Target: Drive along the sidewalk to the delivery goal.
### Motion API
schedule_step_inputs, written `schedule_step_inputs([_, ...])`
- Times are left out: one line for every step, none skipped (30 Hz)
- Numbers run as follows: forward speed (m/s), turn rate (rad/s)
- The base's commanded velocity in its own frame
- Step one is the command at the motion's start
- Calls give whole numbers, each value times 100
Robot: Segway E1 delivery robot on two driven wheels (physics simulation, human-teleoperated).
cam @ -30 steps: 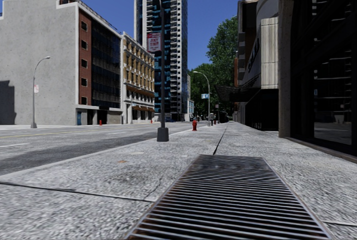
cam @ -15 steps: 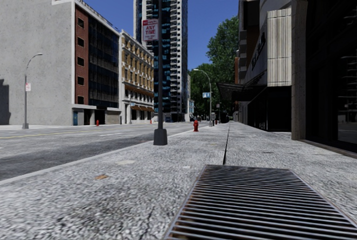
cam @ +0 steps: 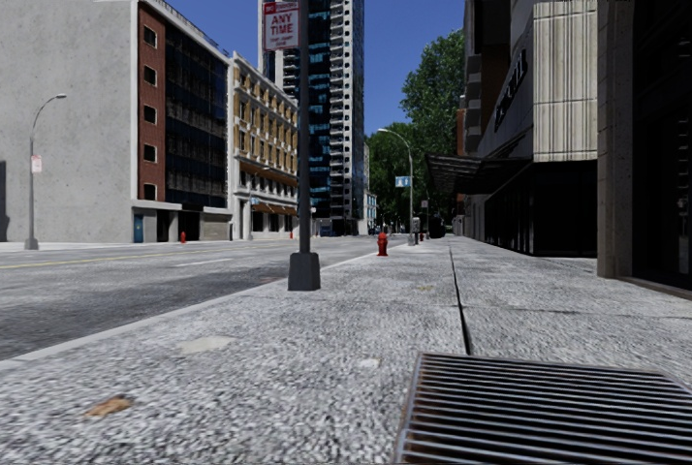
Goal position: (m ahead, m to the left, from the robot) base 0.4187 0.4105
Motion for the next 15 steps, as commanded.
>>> schedule_step_inputs([197,0])
schedule_step_inputs([197,0])
schedule_step_inputs([197,0])
schedule_step_inputs([197,0])
schedule_step_inputs([197,0])
schedule_step_inputs([197,0])
schedule_step_inputs([197,0])
schedule_step_inputs([197,0])
schedule_step_inputs([197,0])
schedule_step_inputs([197,0])
schedule_step_inputs([197,0])
schedule_step_inputs([197,0])
schedule_step_inputs([197,0])
schedule_step_inputs([197,0])
schedule_step_inputs([197,0])
